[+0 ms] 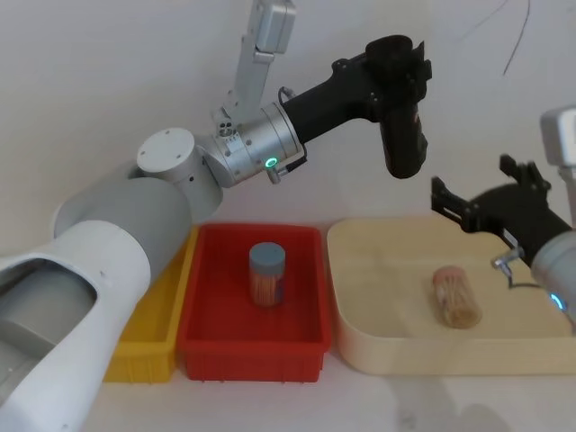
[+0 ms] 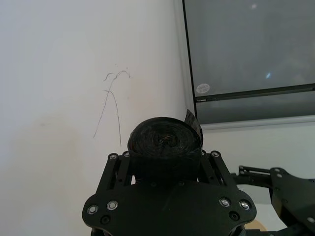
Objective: Pick up the garbage bag with the one hand and transfer it to the other hand.
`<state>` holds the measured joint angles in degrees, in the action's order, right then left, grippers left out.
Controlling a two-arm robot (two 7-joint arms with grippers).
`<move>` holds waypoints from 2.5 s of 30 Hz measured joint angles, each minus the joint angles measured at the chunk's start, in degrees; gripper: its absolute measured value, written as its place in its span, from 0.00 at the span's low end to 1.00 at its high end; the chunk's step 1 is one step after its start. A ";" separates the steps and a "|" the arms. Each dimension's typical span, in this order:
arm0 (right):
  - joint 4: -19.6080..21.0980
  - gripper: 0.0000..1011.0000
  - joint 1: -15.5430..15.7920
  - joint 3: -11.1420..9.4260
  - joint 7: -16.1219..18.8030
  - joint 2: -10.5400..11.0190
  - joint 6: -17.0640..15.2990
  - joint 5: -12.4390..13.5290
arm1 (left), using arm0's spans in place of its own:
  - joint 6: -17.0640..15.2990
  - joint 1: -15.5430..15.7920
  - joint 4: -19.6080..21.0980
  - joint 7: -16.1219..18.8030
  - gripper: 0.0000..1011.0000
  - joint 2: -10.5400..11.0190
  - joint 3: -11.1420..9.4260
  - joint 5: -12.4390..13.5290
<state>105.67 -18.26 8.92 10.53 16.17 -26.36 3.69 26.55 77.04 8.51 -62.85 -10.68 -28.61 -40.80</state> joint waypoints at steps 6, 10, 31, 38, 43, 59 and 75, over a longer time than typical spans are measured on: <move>-1.56 0.99 -3.33 2.97 1.09 -0.19 2.25 -2.26 | 0.15 0.23 -0.49 -0.21 0.51 -0.20 -0.04 -0.14; -2.59 0.99 -4.77 4.26 1.60 -0.34 2.79 -3.28 | 0.19 0.28 -0.62 -0.28 0.51 -0.26 -0.06 -0.18; -11.77 0.99 -13.59 9.24 2.97 -2.98 3.94 -7.92 | 0.35 0.46 -1.01 -0.44 0.51 -0.39 -0.09 -0.32; -13.96 0.97 -15.30 9.81 3.01 -3.76 3.98 -8.68 | 0.35 0.50 -1.06 -0.45 0.51 -0.43 -0.09 -0.32; -14.82 0.89 -16.04 10.05 3.03 -4.10 4.01 -8.98 | 0.35 0.51 -1.09 -0.45 0.51 -0.43 -0.09 -0.32; -16.31 0.51 -17.27 10.38 3.04 -4.66 4.02 -9.52 | 0.34 0.51 -1.10 -0.44 0.51 -0.42 -0.09 -0.31; -16.70 0.51 -17.56 10.58 3.06 -4.81 4.01 -9.64 | 0.34 0.51 -1.08 -0.48 0.55 -0.44 -0.09 -0.31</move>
<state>88.97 -35.81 19.50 13.58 11.36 -22.34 -5.95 26.88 77.54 7.43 -63.33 -11.11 -28.70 -41.11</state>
